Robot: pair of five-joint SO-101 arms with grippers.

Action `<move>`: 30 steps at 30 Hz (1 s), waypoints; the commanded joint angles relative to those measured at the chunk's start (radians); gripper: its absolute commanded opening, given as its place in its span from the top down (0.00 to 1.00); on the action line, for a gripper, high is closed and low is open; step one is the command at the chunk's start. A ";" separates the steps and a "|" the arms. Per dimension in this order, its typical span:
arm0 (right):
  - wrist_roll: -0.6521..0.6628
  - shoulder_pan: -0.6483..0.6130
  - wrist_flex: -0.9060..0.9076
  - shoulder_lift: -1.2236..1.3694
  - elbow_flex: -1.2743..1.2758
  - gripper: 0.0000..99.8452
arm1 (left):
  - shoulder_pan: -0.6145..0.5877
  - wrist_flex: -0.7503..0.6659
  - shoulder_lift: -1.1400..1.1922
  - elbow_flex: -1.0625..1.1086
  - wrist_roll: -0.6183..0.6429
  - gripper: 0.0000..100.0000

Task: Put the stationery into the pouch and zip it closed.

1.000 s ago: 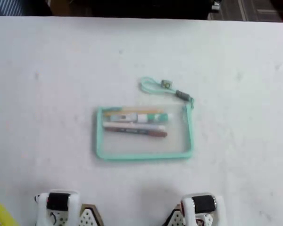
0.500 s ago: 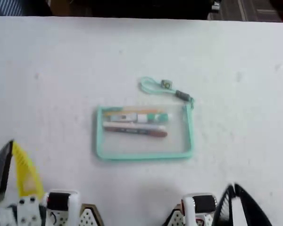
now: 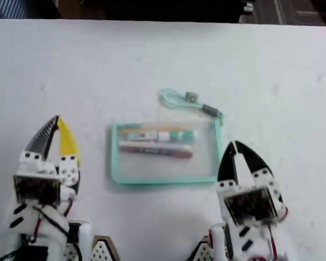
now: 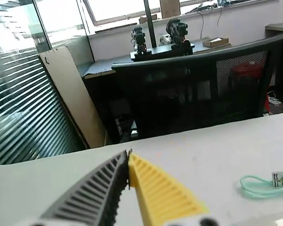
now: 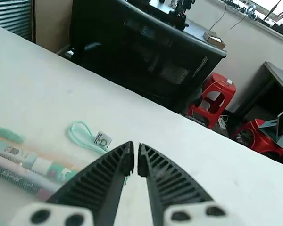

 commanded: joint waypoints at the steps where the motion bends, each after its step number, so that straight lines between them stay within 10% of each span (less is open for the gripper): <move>1: 0.014 0.002 -0.156 -0.007 0.160 0.98 | 0.002 -0.124 0.005 0.130 -0.011 0.98; 14: 0.014 0.004 -0.782 -0.001 0.793 0.98 | 0.002 -0.605 0.013 0.624 -0.011 0.97; 30: 0.014 0.058 -0.305 0.008 0.789 0.98 | -0.013 -0.118 0.008 0.623 -0.003 0.97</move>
